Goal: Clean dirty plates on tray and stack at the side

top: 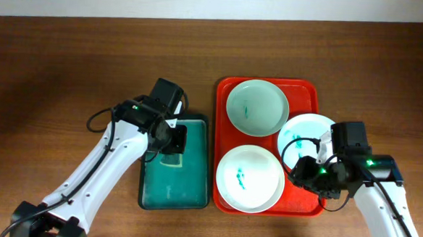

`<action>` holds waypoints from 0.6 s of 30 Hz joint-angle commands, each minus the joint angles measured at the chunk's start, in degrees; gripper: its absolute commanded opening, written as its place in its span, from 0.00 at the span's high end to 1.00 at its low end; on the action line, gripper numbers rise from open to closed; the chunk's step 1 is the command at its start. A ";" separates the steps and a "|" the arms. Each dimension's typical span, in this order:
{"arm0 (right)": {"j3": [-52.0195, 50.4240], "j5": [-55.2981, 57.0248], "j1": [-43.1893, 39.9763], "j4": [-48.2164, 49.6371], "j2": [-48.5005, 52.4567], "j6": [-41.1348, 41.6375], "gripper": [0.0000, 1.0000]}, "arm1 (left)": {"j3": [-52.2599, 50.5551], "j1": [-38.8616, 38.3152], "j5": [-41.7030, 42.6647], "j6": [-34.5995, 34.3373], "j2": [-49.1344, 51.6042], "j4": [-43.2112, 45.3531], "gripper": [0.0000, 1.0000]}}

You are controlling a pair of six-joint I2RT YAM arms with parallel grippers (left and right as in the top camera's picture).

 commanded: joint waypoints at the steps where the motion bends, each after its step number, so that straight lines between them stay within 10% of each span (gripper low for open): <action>1: -5.68 -7.56 -2.54 6.47 3.04 -6.84 0.51 | 0.90 -3.54 1.88 1.11 -0.96 1.84 1.00; 5: -6.23 -2.47 -2.12 14.45 10.73 -6.71 0.53 | 0.90 -16.13 6.03 -4.35 1.51 15.63 1.00; 11: -6.34 4.79 5.31 23.43 24.85 0.52 0.95 | 0.90 -19.50 15.91 -10.14 11.02 22.60 1.00; 18: -6.34 4.79 5.27 23.23 24.85 0.81 0.96 | 0.90 -25.44 18.34 -14.01 25.35 32.00 1.00</action>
